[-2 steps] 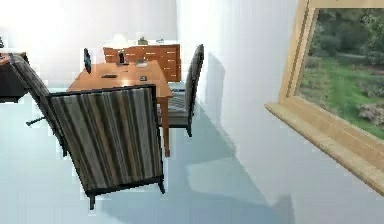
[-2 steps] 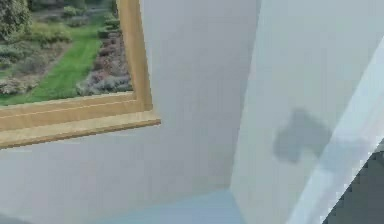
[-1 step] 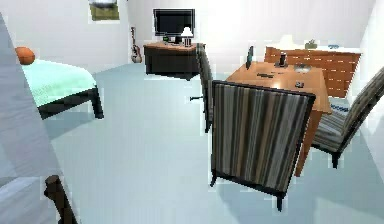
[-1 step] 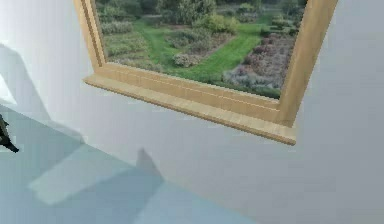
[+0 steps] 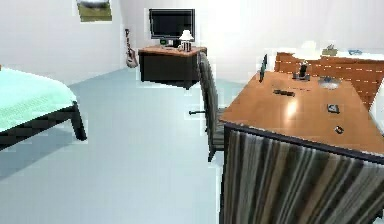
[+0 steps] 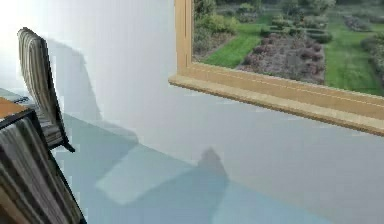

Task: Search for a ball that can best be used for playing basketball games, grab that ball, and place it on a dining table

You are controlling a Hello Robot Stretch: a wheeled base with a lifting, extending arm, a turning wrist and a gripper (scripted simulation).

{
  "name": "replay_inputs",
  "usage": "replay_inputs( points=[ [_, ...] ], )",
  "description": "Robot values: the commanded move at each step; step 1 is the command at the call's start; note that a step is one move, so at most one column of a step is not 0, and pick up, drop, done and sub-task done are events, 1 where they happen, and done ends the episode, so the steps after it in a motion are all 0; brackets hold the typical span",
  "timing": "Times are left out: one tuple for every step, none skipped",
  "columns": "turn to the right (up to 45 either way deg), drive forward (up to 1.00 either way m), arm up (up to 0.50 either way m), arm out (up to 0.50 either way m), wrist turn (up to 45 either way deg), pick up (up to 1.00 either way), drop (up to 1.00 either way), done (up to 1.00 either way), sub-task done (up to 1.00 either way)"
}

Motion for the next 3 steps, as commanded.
replay_inputs(
  points=[
    [-15.0, 0.0, 0.0, 0.0, 0.0, 0.0, 0.0, 0.0, 0.0],
    [0.0, 1.0, 0.0, 0.0, 0.0, 0.0, 0.0, 0.0, 0.0],
    [0.0, 1.0, 0.0, 0.0, 0.0, 0.0, 0.0, 0.0, 0.0]
  ],
)
